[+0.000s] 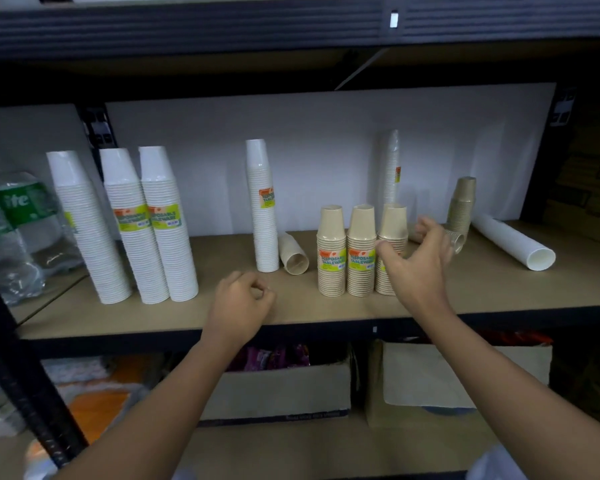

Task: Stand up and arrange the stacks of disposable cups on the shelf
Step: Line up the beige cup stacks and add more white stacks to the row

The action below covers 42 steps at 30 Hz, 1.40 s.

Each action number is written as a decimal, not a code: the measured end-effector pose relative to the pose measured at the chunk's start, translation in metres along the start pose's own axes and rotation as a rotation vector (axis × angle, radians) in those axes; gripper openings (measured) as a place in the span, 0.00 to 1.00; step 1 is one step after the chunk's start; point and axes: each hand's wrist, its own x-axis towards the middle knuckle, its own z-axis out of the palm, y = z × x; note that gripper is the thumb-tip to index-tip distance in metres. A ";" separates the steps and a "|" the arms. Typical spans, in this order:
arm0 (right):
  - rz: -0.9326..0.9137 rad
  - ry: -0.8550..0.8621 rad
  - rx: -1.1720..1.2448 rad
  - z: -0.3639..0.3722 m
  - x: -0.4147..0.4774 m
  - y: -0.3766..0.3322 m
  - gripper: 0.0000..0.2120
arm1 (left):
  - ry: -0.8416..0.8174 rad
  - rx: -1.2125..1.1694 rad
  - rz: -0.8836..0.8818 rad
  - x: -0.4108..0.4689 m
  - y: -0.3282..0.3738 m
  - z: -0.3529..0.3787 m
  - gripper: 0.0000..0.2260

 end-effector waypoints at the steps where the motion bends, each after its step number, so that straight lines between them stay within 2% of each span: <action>1: -0.044 0.032 0.007 0.003 -0.003 -0.017 0.35 | 0.019 0.020 0.007 -0.002 -0.005 -0.009 0.04; 4: -0.192 0.079 0.057 0.022 -0.017 -0.065 0.30 | 0.068 0.063 0.004 -0.007 -0.022 -0.036 0.05; 9: -0.368 -0.073 0.153 0.073 -0.049 -0.119 0.22 | 0.120 0.121 -0.030 -0.012 -0.045 -0.072 0.09; 13: -0.226 -0.248 0.172 0.129 -0.057 -0.117 0.22 | 0.115 0.139 -0.052 -0.012 -0.058 -0.083 0.08; 17: -0.066 -0.319 0.131 0.174 -0.047 -0.093 0.23 | 0.070 0.124 -0.073 -0.010 -0.069 -0.076 0.06; 23: 0.043 -0.281 0.000 0.207 -0.028 -0.069 0.32 | 0.034 0.136 -0.051 0.001 -0.084 -0.056 0.07; 31: 0.078 -0.280 0.036 0.238 -0.007 -0.054 0.38 | 0.047 0.177 -0.009 0.003 -0.101 -0.038 0.06; 37: 0.113 -0.330 0.044 0.245 -0.001 -0.050 0.35 | 0.048 0.172 -0.003 0.004 -0.104 -0.036 0.06; 42: 0.066 -0.294 0.082 0.241 -0.015 -0.057 0.27 | 0.020 0.173 -0.013 0.003 -0.103 -0.041 0.07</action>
